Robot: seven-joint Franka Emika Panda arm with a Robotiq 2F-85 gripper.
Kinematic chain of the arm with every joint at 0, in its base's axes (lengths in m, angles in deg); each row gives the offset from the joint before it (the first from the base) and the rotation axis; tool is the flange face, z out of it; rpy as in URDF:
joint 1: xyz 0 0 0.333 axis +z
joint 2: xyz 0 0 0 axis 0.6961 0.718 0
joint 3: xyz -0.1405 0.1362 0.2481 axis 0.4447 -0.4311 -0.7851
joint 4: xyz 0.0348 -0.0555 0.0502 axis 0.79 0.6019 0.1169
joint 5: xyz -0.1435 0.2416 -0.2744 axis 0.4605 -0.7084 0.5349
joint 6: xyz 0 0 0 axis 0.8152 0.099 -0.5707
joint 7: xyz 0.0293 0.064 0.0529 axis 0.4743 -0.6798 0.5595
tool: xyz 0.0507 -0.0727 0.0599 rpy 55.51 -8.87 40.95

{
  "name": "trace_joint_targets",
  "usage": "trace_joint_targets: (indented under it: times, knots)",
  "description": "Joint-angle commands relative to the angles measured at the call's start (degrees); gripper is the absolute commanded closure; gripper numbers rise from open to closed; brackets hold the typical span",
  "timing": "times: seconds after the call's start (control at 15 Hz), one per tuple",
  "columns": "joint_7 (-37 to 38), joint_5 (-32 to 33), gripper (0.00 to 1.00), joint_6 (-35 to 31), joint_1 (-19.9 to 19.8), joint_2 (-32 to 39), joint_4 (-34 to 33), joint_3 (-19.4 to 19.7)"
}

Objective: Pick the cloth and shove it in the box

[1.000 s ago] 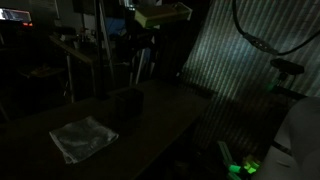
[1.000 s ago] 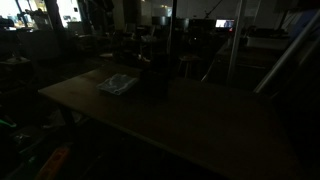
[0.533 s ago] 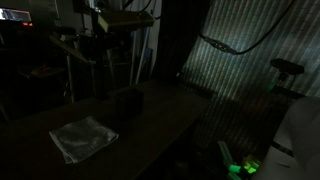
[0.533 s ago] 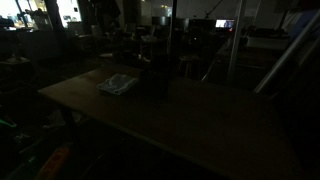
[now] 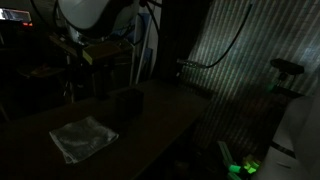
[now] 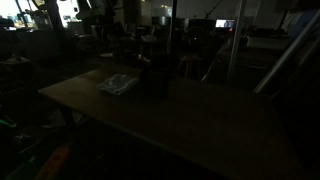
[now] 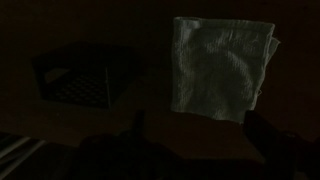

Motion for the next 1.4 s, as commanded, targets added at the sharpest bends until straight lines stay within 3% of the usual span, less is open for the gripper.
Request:
trace_joint_targets:
  times: [0.0,0.67,1.33]
  knots:
    - [-0.46,1.23,0.00,-1.49,2.94,6.09,-3.63,2.02]
    - [0.98,-0.40,0.00,-13.95,9.34,22.62,-9.79,6.95]
    - [-3.45,-1.05,0.00,-20.25,11.22,32.52,-10.41,10.38]
